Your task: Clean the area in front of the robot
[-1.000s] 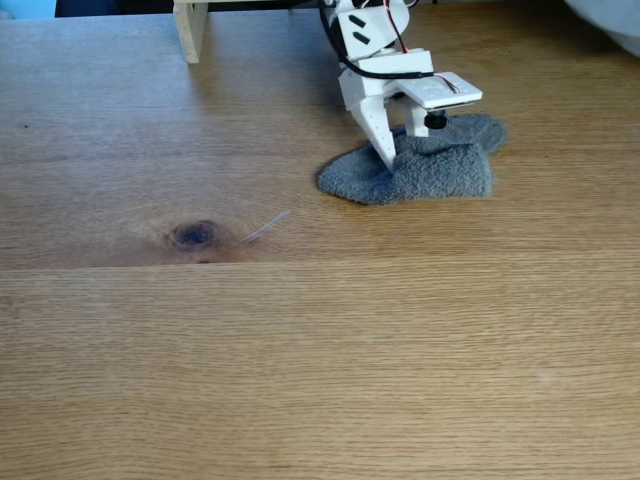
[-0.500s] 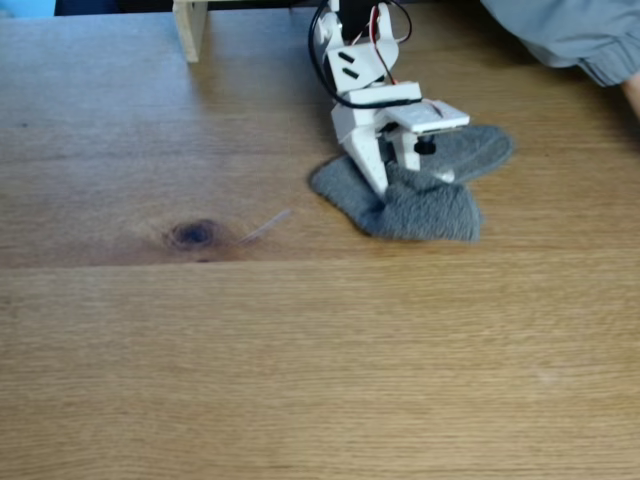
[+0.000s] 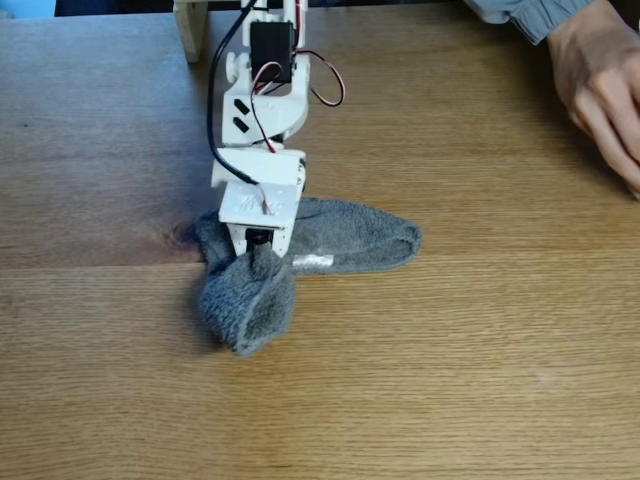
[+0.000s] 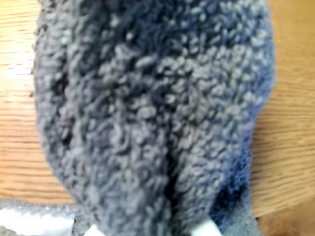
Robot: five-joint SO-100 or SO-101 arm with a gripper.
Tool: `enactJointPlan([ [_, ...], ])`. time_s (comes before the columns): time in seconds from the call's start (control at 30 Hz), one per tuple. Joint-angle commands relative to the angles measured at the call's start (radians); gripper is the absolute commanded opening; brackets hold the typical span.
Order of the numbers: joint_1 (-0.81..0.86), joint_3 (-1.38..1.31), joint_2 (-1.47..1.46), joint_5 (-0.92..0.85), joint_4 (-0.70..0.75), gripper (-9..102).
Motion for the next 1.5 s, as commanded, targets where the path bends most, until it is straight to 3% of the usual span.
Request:
enactJointPlan([
  [0.0,0.132,-0.006,0.028,0.052,0.204,0],
  [0.27,-0.071,-0.006,0.202,0.370,0.919,0],
  [0.33,-0.155,-0.006,0.253,0.422,1.031,0],
  [0.43,-0.272,-0.006,0.313,0.440,1.058,0],
  [0.73,-0.522,-0.006,0.474,0.354,0.792,0],
  [0.93,-0.571,-0.006,0.344,0.350,0.520,0],
  [1.27,-0.400,-0.006,-0.063,0.129,-0.314,0],
  [1.37,-0.313,-0.012,-0.112,0.064,-0.394,0],
  [1.47,-0.210,-0.009,-0.115,0.026,-0.350,0],
])
